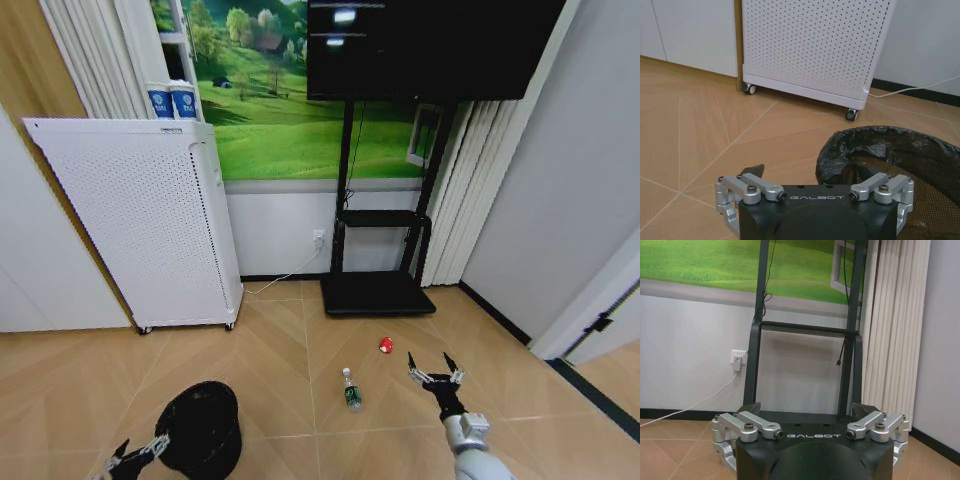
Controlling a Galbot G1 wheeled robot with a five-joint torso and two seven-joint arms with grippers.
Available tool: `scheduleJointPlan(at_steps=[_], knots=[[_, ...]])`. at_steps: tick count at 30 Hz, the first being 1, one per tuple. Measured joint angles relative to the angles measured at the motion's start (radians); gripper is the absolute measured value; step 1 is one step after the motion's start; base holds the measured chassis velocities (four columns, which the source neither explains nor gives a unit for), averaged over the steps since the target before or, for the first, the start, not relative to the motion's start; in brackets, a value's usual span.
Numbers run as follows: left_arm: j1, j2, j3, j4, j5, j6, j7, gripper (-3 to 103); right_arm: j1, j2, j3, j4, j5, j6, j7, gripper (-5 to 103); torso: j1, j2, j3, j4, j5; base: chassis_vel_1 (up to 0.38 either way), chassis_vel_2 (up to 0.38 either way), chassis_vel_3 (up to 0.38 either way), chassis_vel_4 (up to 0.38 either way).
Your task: Pick up the trash bin and place the garbage on the floor into it.
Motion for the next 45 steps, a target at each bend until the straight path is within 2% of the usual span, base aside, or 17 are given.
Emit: scheduleJointPlan(at_steps=[4, 7, 10, 20, 22, 27, 29, 31, 32, 33, 35, 36, 39, 40, 41, 43, 45], knots=[[-0.018, -0.002, 0.014, 0.008, 0.001, -0.003, 0.0, 100, -0.002, 0.007, 0.0, 0.002, 0.004, 0.0, 0.003, 100, -0.001, -0.012, -0.011, 0.0001, -0.0001, 0.0, 0.0, 0.0, 0.0], [-0.051, -0.004, 0.031, 0.03, 0.019, -0.036, 0.007, 100, -0.004, 0.021, -0.002, 0.002, 0.007, -0.001, 0.006, 100, -0.003, -0.025, -0.022, 0.0, -0.0001, 0.0, 0.0, 0.0, 0.0], [-0.069, -0.007, 0.035, 0.037, 0.011, -0.043, 0.006, 100, -0.005, 0.029, -0.003, 0.002, 0.008, -0.002, 0.009, 100, -0.003, -0.028, -0.025, -0.0001, 0.0, 0.0, 0.0, 0.0, 0.0], [-0.108, -0.011, 0.058, 0.095, -0.015, -0.06, 0.051, 101, 0.003, 0.036, 0.002, 0.007, 0.04, -0.003, 0.023, 100, -0.003, -0.026, -0.024, 0.0002, 0.0007, 0.0, 0.0, 0.0, 0.0], [-0.122, -0.015, 0.065, 0.109, -0.023, -0.065, 0.065, 97, 0.004, 0.042, 0.002, 0.011, 0.045, -0.003, 0.025, 100, -0.003, -0.025, -0.023, 0.0004, 0.0009, 0.0, 0.0, 0.0, 0.0], [-0.137, -0.017, 0.073, 0.129, -0.026, -0.08, 0.1, 101, 0.005, 0.05, -0.001, 0.014, 0.047, -0.003, 0.029, 100, -0.002, -0.024, -0.022, 0.0003, 0.0012, 0.0, 0.0, 0.0, 0.0], [-0.148, -0.02, 0.079, 0.141, -0.025, -0.089, 0.11, 89, 0.009, 0.053, -0.003, 0.016, 0.057, -0.003, 0.034, 100, -0.002, -0.023, -0.021, 0.0004, 0.0008, 0.0, 0.0, 0.0, 0.0], [-0.153, -0.022, 0.081, 0.146, -0.025, -0.092, 0.113, 89, 0.013, 0.054, -0.004, 0.018, 0.064, -0.003, 0.037, 100, -0.002, -0.022, -0.021, 0.0004, 0.0009, 0.0, 0.0, 0.0, 0.0], [-0.156, -0.022, 0.083, 0.15, -0.028, -0.096, 0.121, 78, 0.016, 0.054, -0.004, 0.02, 0.071, -0.003, 0.039, 100, -0.002, -0.021, -0.021, 0.0004, 0.0007, 0.0, 0.0, 0.0, 0.0], [-0.156, -0.022, 0.083, 0.15, -0.028, -0.096, 0.121, 78, 0.016, 0.054, -0.004, 0.02, 0.071, -0.003, 0.039, 100, -0.002, -0.021, -0.021, 0.0004, 0.0007, 0.0, 0.0, 0.0, 0.0], [-0.161, -0.025, 0.087, 0.154, -0.033, -0.1, 0.13, 67, 0.02, 0.056, -0.003, 0.022, 0.076, 0.003, 0.041, 100, -0.001, -0.021, -0.02, 0.0002, 0.0004, 0.0, 0.0, 0.0, 0.0], [-0.161, -0.025, 0.087, 0.154, -0.033, -0.1, 0.13, 67, 0.02, 0.056, -0.003, 0.022, 0.076, 0.003, 0.041, 100, -0.001, -0.021, -0.02, 0.0002, 0.0004, 0.0, 0.0, 0.0, 0.0], [-0.162, -0.026, 0.095, 0.157, -0.035, -0.102, 0.134, 56, 0.023, 0.064, -0.005, 0.028, 0.08, 0.01, 0.043, 100, -0.001, -0.021, -0.019, -0.0004, -0.0023, 0.0, 0.0, 0.0, 0.0], [-0.16, -0.024, 0.095, 0.157, -0.038, -0.099, 0.136, 51, 0.025, 0.068, -0.007, 0.032, 0.082, 0.012, 0.044, 100, -0.001, -0.021, -0.019, -0.0003, -0.0021, 0.0, 0.0, 0.0, 0.0], [-0.16, -0.024, 0.095, 0.157, -0.038, -0.099, 0.136, 51, 0.025, 0.068, -0.007, 0.032, 0.082, 0.012, 0.044, 100, -0.001, -0.021, -0.019, -0.0003, -0.0021, 0.0, 0.0, 0.0, 0.0], [-0.157, -0.019, 0.093, 0.144, -0.04, -0.1, 0.139, 40, 0.031, 0.071, -0.008, 0.043, 0.088, 0.012, 0.046, 100, -0.001, -0.019, -0.018, -0.0003, -0.0008, 0.0, 0.0, 0.0, 0.0], [-0.154, -0.018, 0.091, 0.141, -0.04, -0.101, 0.14, 34, 0.032, 0.071, -0.008, 0.046, 0.088, 0.012, 0.046, 100, -0.001, -0.019, -0.018, -0.0003, -0.0008, 0.0, 0.0, 0.0, 0.0]])
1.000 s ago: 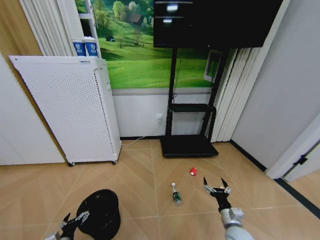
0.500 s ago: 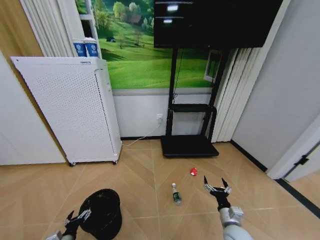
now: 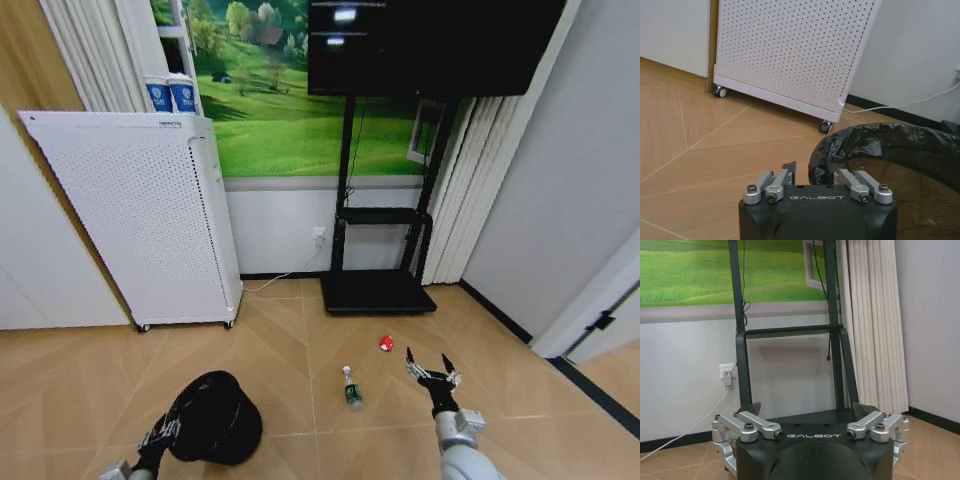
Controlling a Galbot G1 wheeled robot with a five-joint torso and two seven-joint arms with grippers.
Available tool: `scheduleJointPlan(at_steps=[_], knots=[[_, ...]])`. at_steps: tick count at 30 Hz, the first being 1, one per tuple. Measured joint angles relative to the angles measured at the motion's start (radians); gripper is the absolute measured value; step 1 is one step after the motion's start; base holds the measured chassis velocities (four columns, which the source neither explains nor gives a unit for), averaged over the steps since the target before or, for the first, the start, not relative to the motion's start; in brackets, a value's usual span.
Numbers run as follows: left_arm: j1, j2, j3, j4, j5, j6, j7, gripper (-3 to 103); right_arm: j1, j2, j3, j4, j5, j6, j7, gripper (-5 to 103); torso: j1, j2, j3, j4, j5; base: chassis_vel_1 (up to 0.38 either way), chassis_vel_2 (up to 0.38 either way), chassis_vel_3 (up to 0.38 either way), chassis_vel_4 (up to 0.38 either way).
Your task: Pick up the trash bin and place the garbage on the floor into it.
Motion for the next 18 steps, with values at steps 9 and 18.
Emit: scheduleJointPlan(at_steps=[9, 18], knots=[[0.02, -0.009, -0.005, -0.008, 0.005, -0.032, 0.057, 8, -0.01, 0.0, 0.013, 0.015, -0.002, 0.016, -0.001, 100, 0.0, 0.001, 0.001, 0.0002, 0.0009, 0.0, 0.0, 0.0, 0.0], [0.031, 0.0, -0.038, -0.039, 0.016, -0.053, 0.089, 8, -0.016, -0.007, 0.026, 0.013, -0.035, 0.018, -0.007, 100, 0.0, 0.002, 0.001, 0.0003, 0.0005, 0.0, 0.0, 0.0, 0.0]])
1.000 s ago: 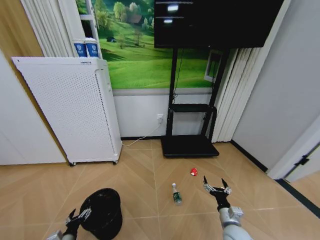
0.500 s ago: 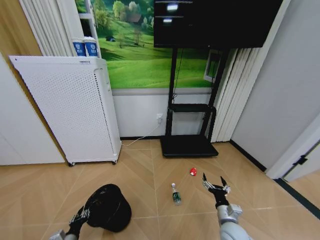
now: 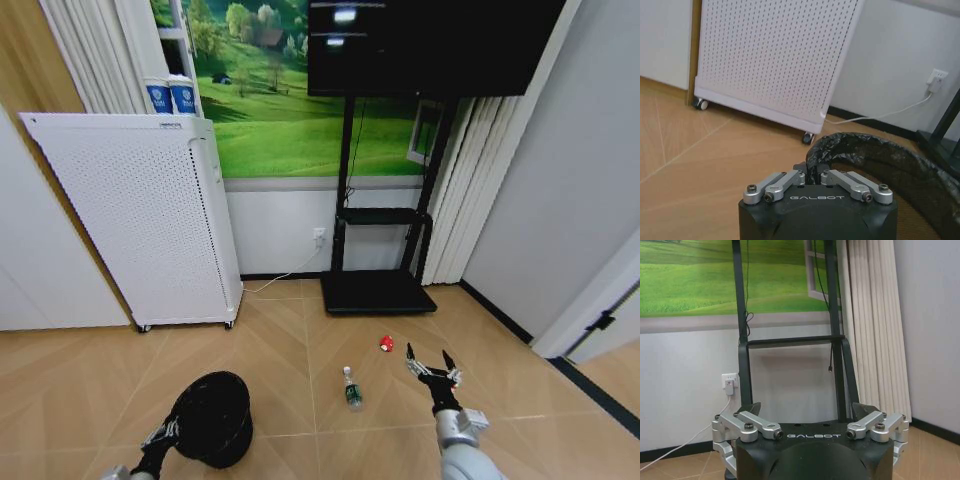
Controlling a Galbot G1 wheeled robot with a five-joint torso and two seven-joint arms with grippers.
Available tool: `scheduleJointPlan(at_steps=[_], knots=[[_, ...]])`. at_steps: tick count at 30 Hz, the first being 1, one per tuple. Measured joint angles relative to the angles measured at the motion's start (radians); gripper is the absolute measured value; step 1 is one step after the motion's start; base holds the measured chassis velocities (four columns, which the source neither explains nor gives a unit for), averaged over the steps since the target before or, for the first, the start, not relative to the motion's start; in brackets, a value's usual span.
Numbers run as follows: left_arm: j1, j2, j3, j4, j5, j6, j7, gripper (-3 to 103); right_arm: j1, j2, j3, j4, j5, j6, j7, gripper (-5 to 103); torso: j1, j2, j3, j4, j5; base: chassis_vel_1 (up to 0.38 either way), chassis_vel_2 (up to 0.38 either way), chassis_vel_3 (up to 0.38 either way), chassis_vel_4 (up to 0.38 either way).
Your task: Pick up the trash bin and place the garbage on the floor into it.
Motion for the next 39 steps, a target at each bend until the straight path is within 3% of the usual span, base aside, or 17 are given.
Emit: scheduleJointPlan(at_steps=[5, 8, 10, 16, 18, 21, 34, 39], knots=[[0.003, 0.084, -0.065, -0.09, -0.035, 0.002, -0.019, 8, 0.041, -0.036, -0.012, -0.011, -0.039, -0.066, 0.025, 100, 0.0, 0.0, 0.0, 0.0, 0.0004, 0.0, 0.0, 0.0, 0.0], [0.041, 0.211, -0.207, -0.207, -0.125, 0.016, -0.046, 8, 0.098, -0.088, -0.05, -0.017, -0.03, -0.088, 0.017, 100, 0.0, 0.001, 0.0, -0.0005, 0.0006, 0.0, 0.0, 0.0, 0.0], [0.082, 0.224, -0.251, -0.239, -0.139, 0.018, -0.046, 8, 0.114, -0.101, -0.071, -0.024, -0.027, -0.09, 0.005, 100, 0.0, 0.001, 0.0, -0.0003, 0.0006, 0.0, 0.0, 0.0, 0.0], [0.177, 0.163, -0.286, -0.277, -0.109, 0.017, -0.014, 8, 0.158, -0.11, -0.142, -0.063, -0.029, -0.069, -0.039, 100, 0.0, 0.001, 0.0, 0.0003, 0.0001, 0.0, 0.0, 0.0, 0.0], [0.207, 0.101, -0.274, -0.277, -0.071, 0.003, 0.011, 8, 0.172, -0.102, -0.169, -0.069, -0.003, -0.081, -0.041, 100, 0.0, 0.001, 0.0, 0.0004, 0.0003, 0.0, 0.0, 0.0, 0.0], [0.224, 0.07, -0.266, -0.279, -0.052, -0.005, 0.025, 8, 0.184, -0.1, -0.185, -0.077, 0.001, -0.082, -0.045, 100, 0.0, 0.001, 0.0, 0.0002, 0.0, -0.061, 0.031, 0.049, -0.043], [0.237, 0.051, -0.257, -0.295, -0.034, -0.015, 0.031, 8, 0.183, -0.093, -0.188, -0.106, -0.016, -0.047, -0.076, 100, 0.0, 0.001, 0.001, 0.0, 0.0004, -0.23, 0.054, 0.229, -0.061], [0.248, 0.034, -0.245, -0.302, -0.018, -0.02, 0.03, 8, 0.17, -0.08, -0.183, -0.161, -0.115, 0.001, -0.093, 100, 0.0, 0.001, 0.001, -0.0001, 0.0006, -0.29, -0.09, 0.306, 0.101]])
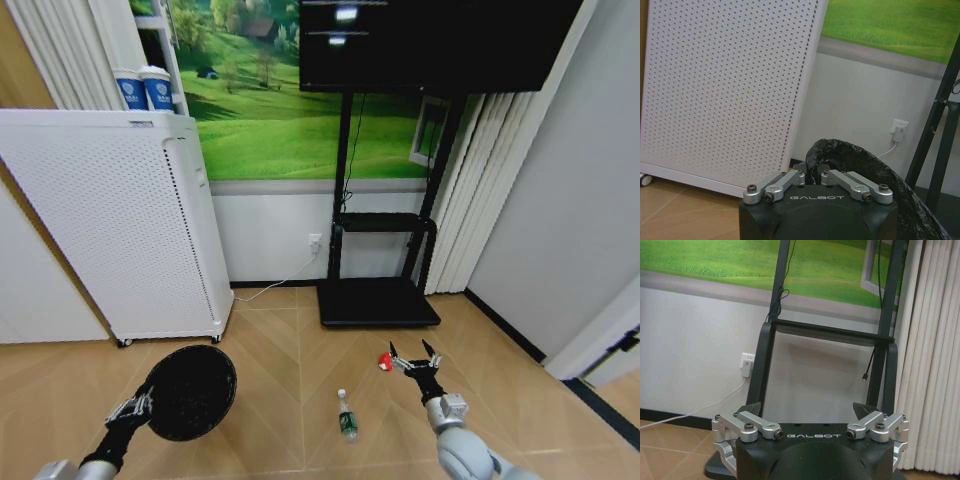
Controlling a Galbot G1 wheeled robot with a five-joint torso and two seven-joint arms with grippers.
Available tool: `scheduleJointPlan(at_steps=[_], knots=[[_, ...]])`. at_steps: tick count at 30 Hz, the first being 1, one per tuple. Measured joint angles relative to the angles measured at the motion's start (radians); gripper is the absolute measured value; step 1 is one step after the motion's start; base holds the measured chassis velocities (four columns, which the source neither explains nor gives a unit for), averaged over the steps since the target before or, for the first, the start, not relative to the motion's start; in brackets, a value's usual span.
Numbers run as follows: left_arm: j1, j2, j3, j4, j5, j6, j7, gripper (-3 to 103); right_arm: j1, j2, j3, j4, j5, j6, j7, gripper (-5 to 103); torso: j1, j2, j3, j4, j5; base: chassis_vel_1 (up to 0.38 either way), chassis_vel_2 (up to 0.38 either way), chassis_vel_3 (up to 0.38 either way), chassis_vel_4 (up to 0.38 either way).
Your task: Pick up the trash bin and place the garbage on the floor into it.
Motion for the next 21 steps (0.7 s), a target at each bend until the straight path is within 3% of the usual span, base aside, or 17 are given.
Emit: scheduleJointPlan(at_steps=[6, 12, 15, 16, 21], knots=[[0.012, -0.018, 0.002, 0.002, 0.009, -0.008, 0.0, 8, -0.004, 0.004, -0.026, -0.009, -0.086, -0.032, 0.032, 100, 0.0, 0.0, 0.0, -0.0005, 0.0004, -0.26, -0.175, 0.263, 0.146], [0.062, -0.067, 0.002, -0.012, 0.025, -0.021, -0.01, 8, 0.046, -0.004, -0.177, -0.019, -0.096, -0.053, 0.063, 100, 0.0, 0.0, 0.0, -0.0001, -0.0002, -0.034, -0.068, 0.04, 0.036], [0.127, -0.113, -0.034, -0.014, 0.027, -0.04, 0.001, 8, 0.135, 0.002, -0.348, -0.058, -0.076, -0.069, 0.079, 100, 0.0, 0.0, 0.0, 0.0004, -0.0004, 0.073, 0.053, -0.089, -0.044], [0.127, -0.113, -0.034, -0.014, 0.027, -0.04, 0.001, 8, 0.135, 0.002, -0.348, -0.058, -0.076, -0.069, 0.079, 100, 0.0, 0.0, 0.0, 0.0004, -0.0004, 0.084, 0.071, -0.103, -0.041], [0.21, -0.149, -0.097, 0.0, 0.003, -0.082, 0.033, 8, 0.256, 0.032, -0.552, -0.118, -0.034, -0.079, 0.083, 100, 0.0, 0.0, 0.0, 0.0007, 0.0001, 0.007, 0.008, -0.012, -0.008]])
